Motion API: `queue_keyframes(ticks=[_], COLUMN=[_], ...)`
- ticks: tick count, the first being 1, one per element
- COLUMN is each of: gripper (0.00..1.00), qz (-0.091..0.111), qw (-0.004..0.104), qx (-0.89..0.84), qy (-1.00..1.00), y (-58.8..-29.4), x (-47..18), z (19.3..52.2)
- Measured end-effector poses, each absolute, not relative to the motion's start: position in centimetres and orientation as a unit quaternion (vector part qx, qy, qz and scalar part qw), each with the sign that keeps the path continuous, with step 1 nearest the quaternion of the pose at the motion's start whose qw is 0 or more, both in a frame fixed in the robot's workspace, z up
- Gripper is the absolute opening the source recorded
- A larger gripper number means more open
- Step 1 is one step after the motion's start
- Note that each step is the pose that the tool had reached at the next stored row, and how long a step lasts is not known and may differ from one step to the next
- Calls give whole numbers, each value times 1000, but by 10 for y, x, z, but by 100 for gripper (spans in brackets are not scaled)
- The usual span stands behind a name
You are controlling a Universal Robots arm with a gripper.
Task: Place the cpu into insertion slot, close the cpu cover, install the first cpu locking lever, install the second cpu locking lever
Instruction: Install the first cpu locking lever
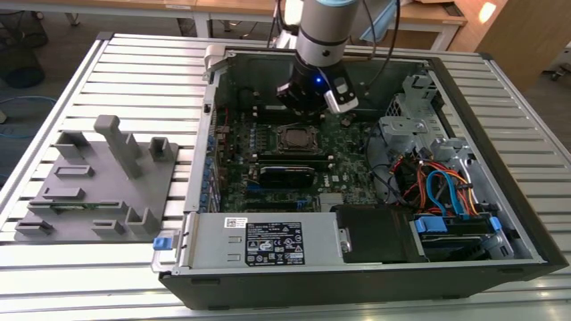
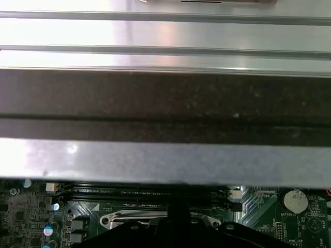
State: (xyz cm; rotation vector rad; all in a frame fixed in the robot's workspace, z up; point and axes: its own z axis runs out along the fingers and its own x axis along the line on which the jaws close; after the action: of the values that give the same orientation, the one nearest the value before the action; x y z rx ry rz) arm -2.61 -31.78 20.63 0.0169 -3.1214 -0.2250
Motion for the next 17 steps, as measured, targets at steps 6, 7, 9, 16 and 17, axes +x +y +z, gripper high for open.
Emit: queue_keyframes(ticks=[6,7,9,16,17], gripper=[10,10,10,10,10], qz=[-72,-72,-72,-72,-72], qw=[6,6,6,6,6], qx=[5,5,5,5,5], qy=[-997,-997,-997,-997,-997], y=[-318,-318,-318,-318,-318], x=[-24,-24,-24,-23,-23], z=[202,202,200,197,197])
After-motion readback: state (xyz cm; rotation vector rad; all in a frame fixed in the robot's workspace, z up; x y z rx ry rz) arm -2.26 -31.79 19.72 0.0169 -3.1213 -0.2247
